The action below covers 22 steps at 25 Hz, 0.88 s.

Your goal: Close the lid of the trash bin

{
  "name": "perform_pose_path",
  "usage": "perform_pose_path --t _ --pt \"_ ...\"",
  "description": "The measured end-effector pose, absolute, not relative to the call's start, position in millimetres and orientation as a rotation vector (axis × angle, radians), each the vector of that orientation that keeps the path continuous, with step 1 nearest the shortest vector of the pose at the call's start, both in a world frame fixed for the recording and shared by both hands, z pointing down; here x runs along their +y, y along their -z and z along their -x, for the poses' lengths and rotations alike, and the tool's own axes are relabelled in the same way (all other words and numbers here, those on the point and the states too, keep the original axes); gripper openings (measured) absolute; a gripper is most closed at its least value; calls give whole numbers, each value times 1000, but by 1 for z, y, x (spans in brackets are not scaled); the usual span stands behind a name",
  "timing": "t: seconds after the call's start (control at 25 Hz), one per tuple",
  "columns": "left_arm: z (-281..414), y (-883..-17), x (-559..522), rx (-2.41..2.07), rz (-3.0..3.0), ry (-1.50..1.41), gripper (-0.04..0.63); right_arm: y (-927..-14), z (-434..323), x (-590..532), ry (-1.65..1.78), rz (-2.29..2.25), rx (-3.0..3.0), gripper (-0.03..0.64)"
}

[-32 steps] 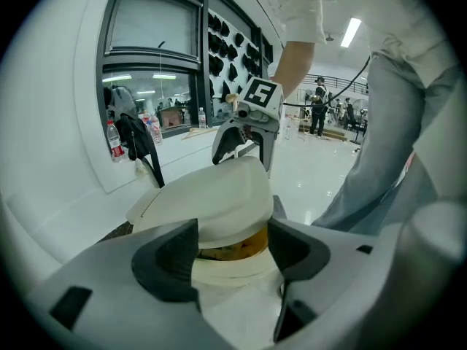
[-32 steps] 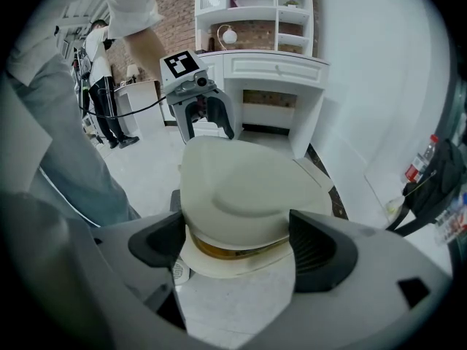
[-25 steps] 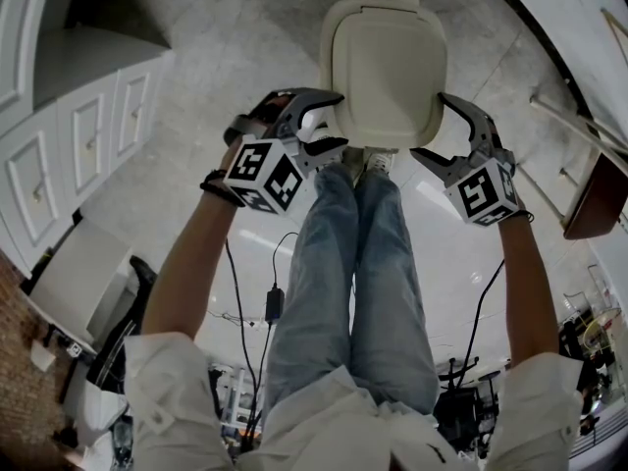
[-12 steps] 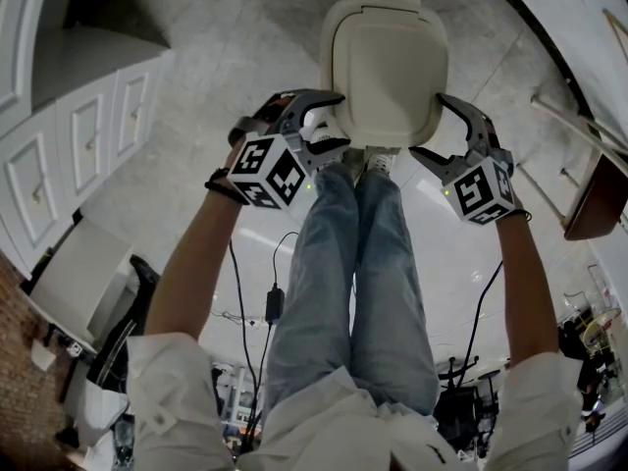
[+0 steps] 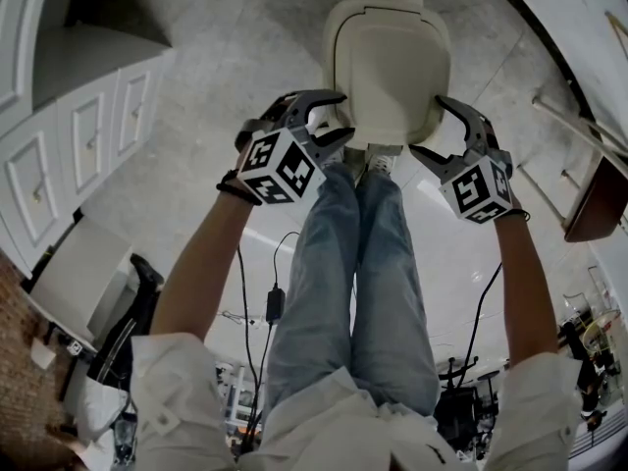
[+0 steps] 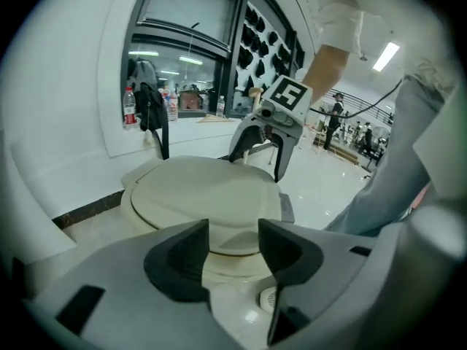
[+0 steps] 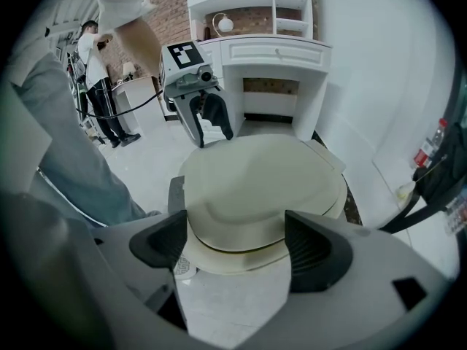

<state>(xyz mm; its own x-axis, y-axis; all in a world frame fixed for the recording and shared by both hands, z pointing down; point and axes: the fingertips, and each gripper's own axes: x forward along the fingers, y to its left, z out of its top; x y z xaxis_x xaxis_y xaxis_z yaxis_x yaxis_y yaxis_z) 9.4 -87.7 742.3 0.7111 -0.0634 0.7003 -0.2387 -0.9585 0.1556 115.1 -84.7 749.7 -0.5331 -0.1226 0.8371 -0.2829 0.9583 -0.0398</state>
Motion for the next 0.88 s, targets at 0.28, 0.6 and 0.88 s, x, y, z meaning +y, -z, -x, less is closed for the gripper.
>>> perform_pose_path --t 0.28,0.6,0.88 --pt "-12 -748 -88 -237 -2703 -1174 210 -752 -115 -84 -223 -293 -2132 402" --pt "-14 -752 -86 -236 -2704 -1228 199 -752 -115 -83 -220 -290 -2133 396" --pt "-15 -751 -84 -243 -2700 -1238 198 -751 -115 -82 -216 -293 -2136 396"
